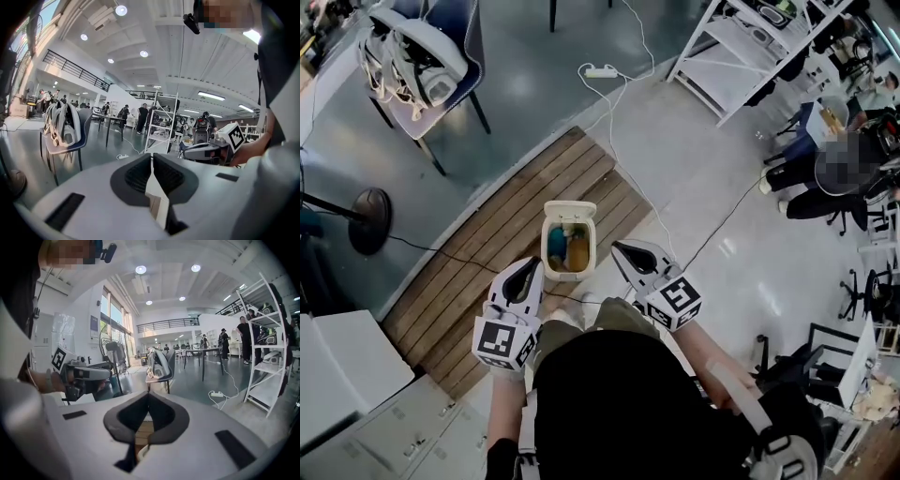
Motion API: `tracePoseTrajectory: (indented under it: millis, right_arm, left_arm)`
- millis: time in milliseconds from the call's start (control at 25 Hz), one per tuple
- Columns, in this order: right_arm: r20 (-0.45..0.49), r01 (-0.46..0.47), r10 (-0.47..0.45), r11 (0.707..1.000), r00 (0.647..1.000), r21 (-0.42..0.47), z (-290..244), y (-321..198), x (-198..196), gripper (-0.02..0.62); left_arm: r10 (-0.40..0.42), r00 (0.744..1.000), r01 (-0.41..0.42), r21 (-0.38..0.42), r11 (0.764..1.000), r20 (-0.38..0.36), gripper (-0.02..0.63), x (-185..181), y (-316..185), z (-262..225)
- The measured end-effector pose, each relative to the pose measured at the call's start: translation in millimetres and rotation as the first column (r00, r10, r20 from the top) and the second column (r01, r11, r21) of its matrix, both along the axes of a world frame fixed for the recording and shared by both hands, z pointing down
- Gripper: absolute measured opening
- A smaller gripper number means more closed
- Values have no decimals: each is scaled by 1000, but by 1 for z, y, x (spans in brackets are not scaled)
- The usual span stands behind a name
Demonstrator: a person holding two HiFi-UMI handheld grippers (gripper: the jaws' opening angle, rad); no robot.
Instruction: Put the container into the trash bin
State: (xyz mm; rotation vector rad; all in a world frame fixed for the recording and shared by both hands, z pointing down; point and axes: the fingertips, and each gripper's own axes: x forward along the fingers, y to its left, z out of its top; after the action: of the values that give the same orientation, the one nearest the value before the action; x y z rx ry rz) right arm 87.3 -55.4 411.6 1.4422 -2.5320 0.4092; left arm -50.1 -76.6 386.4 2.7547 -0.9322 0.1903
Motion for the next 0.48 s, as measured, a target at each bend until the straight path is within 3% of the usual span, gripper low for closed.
tracePoseTrajectory:
  millis: [480]
  right_arm:
    - [-4, 9, -9, 991, 1000, 135, -64, 5, 1, 15]
  left_arm:
    - [38, 999, -36, 96, 995, -13, 9, 12, -2, -53]
